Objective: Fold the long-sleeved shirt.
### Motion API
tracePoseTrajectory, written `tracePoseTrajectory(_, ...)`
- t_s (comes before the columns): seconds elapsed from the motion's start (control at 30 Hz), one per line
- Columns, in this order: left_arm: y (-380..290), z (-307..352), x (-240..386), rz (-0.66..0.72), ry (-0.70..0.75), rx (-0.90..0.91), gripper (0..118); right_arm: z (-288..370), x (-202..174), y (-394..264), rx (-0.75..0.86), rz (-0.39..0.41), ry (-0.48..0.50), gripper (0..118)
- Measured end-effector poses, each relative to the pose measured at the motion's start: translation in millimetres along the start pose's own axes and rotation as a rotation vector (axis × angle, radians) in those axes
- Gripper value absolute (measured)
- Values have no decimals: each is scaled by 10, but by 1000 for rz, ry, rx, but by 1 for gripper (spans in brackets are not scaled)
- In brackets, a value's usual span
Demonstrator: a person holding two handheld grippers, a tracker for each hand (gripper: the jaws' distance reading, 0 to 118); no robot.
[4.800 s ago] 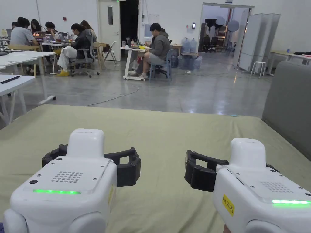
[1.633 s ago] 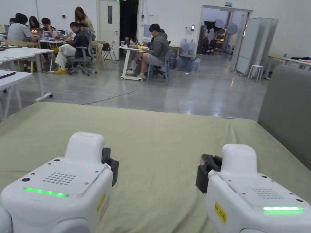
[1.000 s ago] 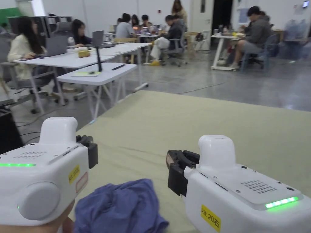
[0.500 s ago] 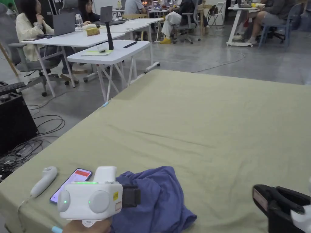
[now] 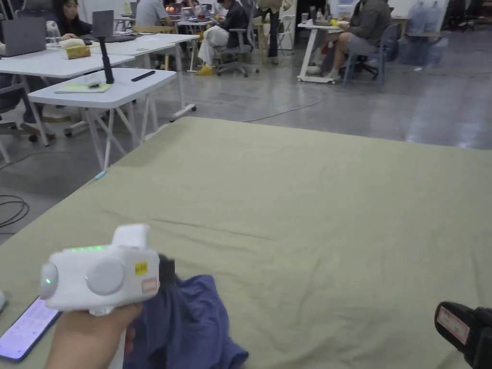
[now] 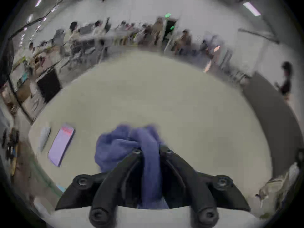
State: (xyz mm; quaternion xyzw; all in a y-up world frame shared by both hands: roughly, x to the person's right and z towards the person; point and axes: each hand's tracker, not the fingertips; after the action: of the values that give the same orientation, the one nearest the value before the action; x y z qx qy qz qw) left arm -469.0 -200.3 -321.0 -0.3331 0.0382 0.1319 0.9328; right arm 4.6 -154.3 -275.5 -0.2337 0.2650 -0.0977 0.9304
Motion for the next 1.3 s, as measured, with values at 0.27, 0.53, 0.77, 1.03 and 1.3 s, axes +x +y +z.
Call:
tracePoseTrajectory(0.27, 737, 1028, 2060, -203, -358, 254, 8, 942, 209, 463, 248, 6, -59, 0)
tracePoseTrajectory(0.53, -409, -325, 3778, -362, -433, -75, 8, 1431, 563, 330, 259, 30, -184, 0)
tracePoseTrajectory(0.77, -1664, -1767, 4168, -379, -310, -482, 14, 1326, 972, -34, 100, -66, -265, 0)
tracePoseTrajectory(1.03, -633, -824, 3531, -140, -621, -170, 113, 1261, 1107, -48, 102, -105, -213, 0)
tracePoseTrajectory(1.3, -922, -208, 2553, -276, -237, -129, 0, 807, 1073, -393, -50, -151, -193, 0)
